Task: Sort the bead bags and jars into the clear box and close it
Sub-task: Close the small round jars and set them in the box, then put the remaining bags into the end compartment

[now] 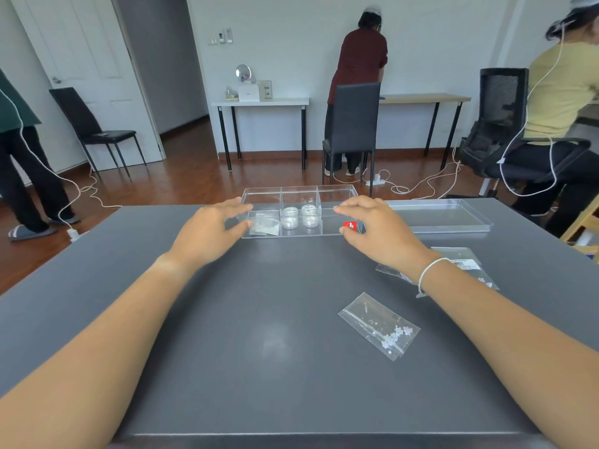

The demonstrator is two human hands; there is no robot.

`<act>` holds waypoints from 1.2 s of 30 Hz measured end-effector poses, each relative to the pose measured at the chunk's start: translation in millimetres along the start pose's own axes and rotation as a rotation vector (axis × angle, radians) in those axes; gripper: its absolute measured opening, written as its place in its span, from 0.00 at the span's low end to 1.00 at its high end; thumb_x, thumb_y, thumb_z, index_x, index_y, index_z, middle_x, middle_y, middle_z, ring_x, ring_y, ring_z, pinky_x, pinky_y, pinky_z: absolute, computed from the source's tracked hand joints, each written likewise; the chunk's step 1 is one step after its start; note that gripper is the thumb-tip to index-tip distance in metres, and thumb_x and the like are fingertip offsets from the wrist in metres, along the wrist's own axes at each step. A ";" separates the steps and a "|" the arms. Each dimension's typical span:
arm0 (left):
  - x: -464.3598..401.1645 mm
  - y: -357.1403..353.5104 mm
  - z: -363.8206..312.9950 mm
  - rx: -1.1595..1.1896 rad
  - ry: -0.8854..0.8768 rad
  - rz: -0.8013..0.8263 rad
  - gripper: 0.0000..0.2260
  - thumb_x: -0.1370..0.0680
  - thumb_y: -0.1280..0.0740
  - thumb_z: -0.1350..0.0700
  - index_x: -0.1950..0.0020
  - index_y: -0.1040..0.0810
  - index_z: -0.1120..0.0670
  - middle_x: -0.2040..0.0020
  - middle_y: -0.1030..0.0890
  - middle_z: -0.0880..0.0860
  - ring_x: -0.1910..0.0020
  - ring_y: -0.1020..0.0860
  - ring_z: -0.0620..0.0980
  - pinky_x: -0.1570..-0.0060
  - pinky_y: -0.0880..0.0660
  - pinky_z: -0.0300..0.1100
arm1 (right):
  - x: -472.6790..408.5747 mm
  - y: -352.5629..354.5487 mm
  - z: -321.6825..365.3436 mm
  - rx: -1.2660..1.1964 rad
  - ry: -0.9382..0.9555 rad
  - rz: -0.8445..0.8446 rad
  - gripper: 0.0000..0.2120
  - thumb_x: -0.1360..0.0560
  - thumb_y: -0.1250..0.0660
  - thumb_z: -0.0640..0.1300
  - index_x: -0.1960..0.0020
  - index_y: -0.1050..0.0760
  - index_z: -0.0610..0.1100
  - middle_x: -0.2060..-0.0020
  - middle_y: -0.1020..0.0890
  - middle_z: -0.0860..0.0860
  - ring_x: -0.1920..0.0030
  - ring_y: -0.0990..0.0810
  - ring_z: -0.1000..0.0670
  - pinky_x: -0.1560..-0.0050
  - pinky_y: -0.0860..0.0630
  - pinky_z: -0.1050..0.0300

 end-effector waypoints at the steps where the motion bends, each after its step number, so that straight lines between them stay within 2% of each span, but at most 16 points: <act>1: 1.1 1.1 -1.9 -0.006 -0.002 -0.006 0.17 0.24 0.36 0.50 0.35 0.27 0.46 0.28 0.32 0.48 0.29 0.35 0.47 0.36 0.40 0.40 | 1.0 1.6 0.4 -0.002 0.004 -0.007 0.18 0.25 0.38 0.45 0.35 0.29 0.49 0.35 0.27 0.52 0.36 0.33 0.48 0.34 0.36 0.54; 4: 5.6 8.2 -14.2 -0.008 -0.025 -0.065 0.17 0.24 0.36 0.51 0.35 0.28 0.46 0.29 0.32 0.48 0.29 0.36 0.51 0.34 0.39 0.45 | 6.0 11.7 0.6 -0.025 0.010 -0.050 0.17 0.25 0.38 0.45 0.36 0.28 0.49 0.37 0.26 0.51 0.38 0.31 0.48 0.36 0.36 0.55; 7: 12.3 13.5 -37.5 -0.001 -0.096 -0.122 0.16 0.24 0.36 0.51 0.36 0.27 0.46 0.30 0.30 0.47 0.33 0.33 0.54 0.36 0.37 0.47 | 14.1 24.8 -0.8 -0.071 0.012 -0.083 0.15 0.26 0.36 0.45 0.39 0.25 0.48 0.42 0.23 0.51 0.43 0.29 0.47 0.39 0.34 0.56; 9: 18.6 9.9 -57.6 0.023 -0.172 -0.097 0.16 0.25 0.35 0.51 0.37 0.26 0.45 0.31 0.29 0.46 0.37 0.32 0.53 0.36 0.33 0.48 | 21.3 31.9 -3.8 -0.116 0.012 -0.055 0.13 0.27 0.35 0.44 0.42 0.22 0.48 0.47 0.22 0.51 0.49 0.27 0.50 0.44 0.31 0.61; 11: 26.4 1.4 -79.3 0.068 -0.258 -0.024 0.15 0.25 0.35 0.51 0.39 0.25 0.45 0.33 0.27 0.45 0.37 0.31 0.50 0.37 0.31 0.49 | 29.4 36.2 -11.3 -0.160 -0.007 0.031 0.12 0.28 0.33 0.44 0.45 0.21 0.49 0.51 0.21 0.53 0.54 0.27 0.55 0.51 0.33 0.70; 13: 36.5 -11.3 -100.9 0.119 -0.341 0.088 0.14 0.26 0.34 0.50 0.40 0.24 0.44 0.36 0.25 0.44 0.37 0.30 0.46 0.41 0.29 0.44 | 37.4 38.6 -23.6 -0.201 -0.068 0.139 0.11 0.29 0.31 0.45 0.47 0.21 0.52 0.51 0.20 0.55 0.52 0.25 0.54 0.53 0.32 0.69; 16: 54.7 -32.6 -130.0 0.221 -0.418 0.293 0.14 0.27 0.33 0.49 0.41 0.23 0.42 0.42 0.24 0.38 0.42 0.29 0.40 0.54 0.26 0.34 | 48.7 41.0 -41.7 -0.226 -0.160 0.255 0.11 0.31 0.30 0.48 0.50 0.22 0.57 0.53 0.21 0.59 0.49 0.26 0.53 0.56 0.35 0.71; 19: 69.4 -50.6 -149.7 0.226 -0.463 0.448 0.15 0.28 0.32 0.47 0.41 0.23 0.42 0.43 0.23 0.38 0.44 0.29 0.39 0.57 0.32 0.26 | 54.4 42.4 -53.1 -0.213 -0.209 0.304 0.13 0.32 0.28 0.50 0.50 0.23 0.60 0.52 0.22 0.59 0.49 0.28 0.54 0.52 0.35 0.63; 22: 79.5 -61.2 -160.5 0.160 -0.519 0.538 0.17 0.28 0.32 0.44 0.40 0.24 0.42 0.41 0.23 0.38 0.44 0.31 0.42 0.48 0.36 0.25 | 55.4 37.9 -55.9 -0.166 -0.206 0.351 0.17 0.33 0.28 0.51 0.45 0.25 0.60 0.49 0.23 0.57 0.51 0.29 0.55 0.52 0.35 0.63; 24: 82.6 -64.4 -163.4 0.123 -0.527 0.577 0.18 0.28 0.33 0.44 0.38 0.26 0.42 0.41 0.25 0.37 0.43 0.32 0.43 0.42 0.36 0.31 | 55.8 31.2 -57.6 -0.087 -0.209 0.411 0.23 0.34 0.29 0.53 0.40 0.29 0.61 0.44 0.26 0.56 0.46 0.32 0.54 0.44 0.36 0.60; 27: 81.4 -66.6 -161.7 0.096 -0.485 0.624 0.21 0.28 0.33 0.43 0.36 0.28 0.42 0.42 0.27 0.38 0.42 0.33 0.41 0.40 0.37 0.33 | 56.1 28.2 -64.0 0.033 -0.257 0.440 0.32 0.36 0.30 0.59 0.34 0.36 0.62 0.33 0.34 0.54 0.31 0.41 0.49 0.30 0.42 0.50; 30: 80.3 -67.7 -159.3 0.110 -0.439 0.644 0.21 0.29 0.32 0.42 0.36 0.28 0.42 0.46 0.29 0.38 0.42 0.33 0.39 0.40 0.36 0.33 | 56.8 29.5 -69.2 0.078 -0.292 0.438 0.38 0.38 0.30 0.64 0.32 0.40 0.63 0.29 0.38 0.52 0.28 0.46 0.47 0.28 0.45 0.46; 33: 80.3 -67.1 -158.3 0.186 -0.402 0.633 0.18 0.30 0.30 0.44 0.40 0.25 0.40 0.49 0.29 0.40 0.47 0.31 0.39 0.46 0.34 0.31 | 56.9 28.1 -71.7 0.042 -0.314 0.426 0.38 0.41 0.29 0.65 0.33 0.38 0.62 0.32 0.34 0.51 0.29 0.43 0.47 0.30 0.42 0.46; 36: 79.2 -64.1 -156.8 0.285 -0.379 0.612 0.14 0.29 0.29 0.49 0.45 0.23 0.40 0.53 0.29 0.42 0.55 0.30 0.39 0.56 0.37 0.24 | 56.1 26.1 -67.6 -0.022 -0.292 0.409 0.35 0.42 0.28 0.64 0.38 0.34 0.63 0.45 0.30 0.55 0.36 0.37 0.50 0.34 0.37 0.50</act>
Point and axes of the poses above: each hand's wrist, its own x-axis away from the middle knuckle, its own y-axis out of the back of the hand, z = x × y, the point moved 6 cm from there along -x, towards the middle knuckle
